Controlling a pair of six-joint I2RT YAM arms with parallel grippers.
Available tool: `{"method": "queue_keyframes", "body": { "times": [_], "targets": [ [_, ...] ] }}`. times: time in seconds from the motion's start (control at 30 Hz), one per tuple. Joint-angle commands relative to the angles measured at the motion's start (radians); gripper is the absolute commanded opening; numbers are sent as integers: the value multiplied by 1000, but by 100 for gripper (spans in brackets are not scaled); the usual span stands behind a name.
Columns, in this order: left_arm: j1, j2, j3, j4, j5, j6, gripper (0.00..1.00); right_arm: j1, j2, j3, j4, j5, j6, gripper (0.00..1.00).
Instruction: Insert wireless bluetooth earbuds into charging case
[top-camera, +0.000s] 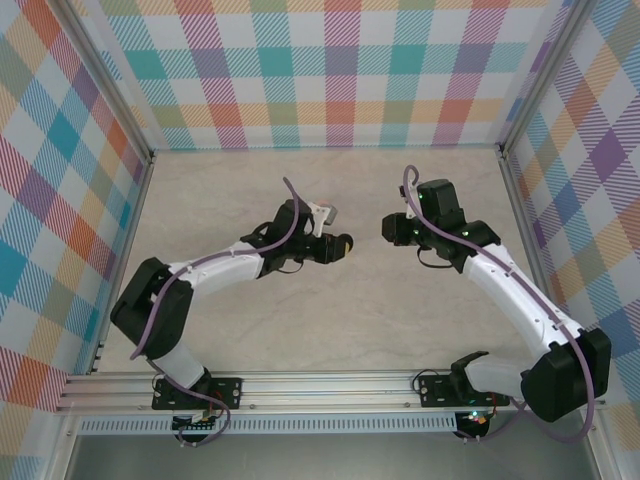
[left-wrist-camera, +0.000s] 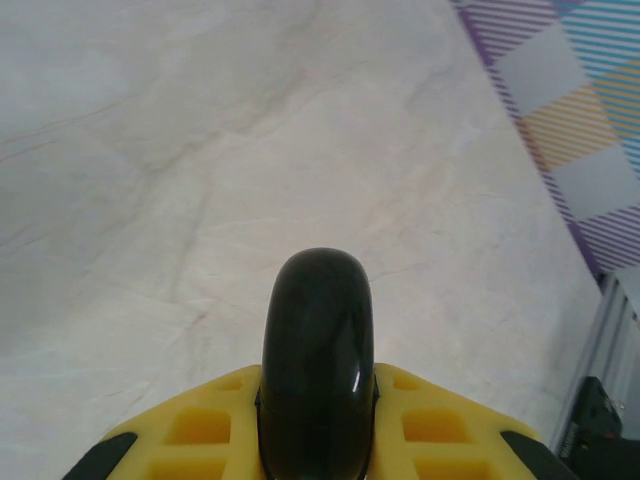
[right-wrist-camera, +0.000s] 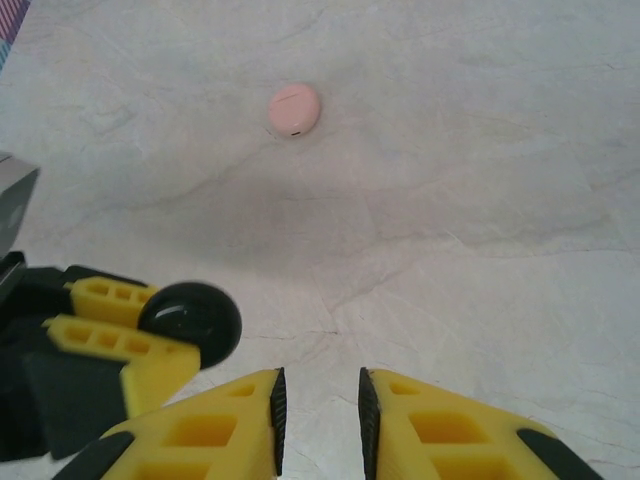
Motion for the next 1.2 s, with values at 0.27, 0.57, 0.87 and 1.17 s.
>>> {"method": "queue_keyframes", "body": {
  "times": [0.27,0.57,0.87,1.17],
  "targets": [
    [112,185,128,-160,70,-40,10,-1,14,-11,-35,-8,-9,30],
    [166,308,238,-229,95,-21,11,-1,13,-14,-46,-29,-14,31],
    [198,399,303,-269,93,-27,14,-1,22,-11,-60,-39,-20,31],
    [210,413,314,-302,27,-3,46,-1,27,-8,-70,-30,-22,33]
  ]
}}
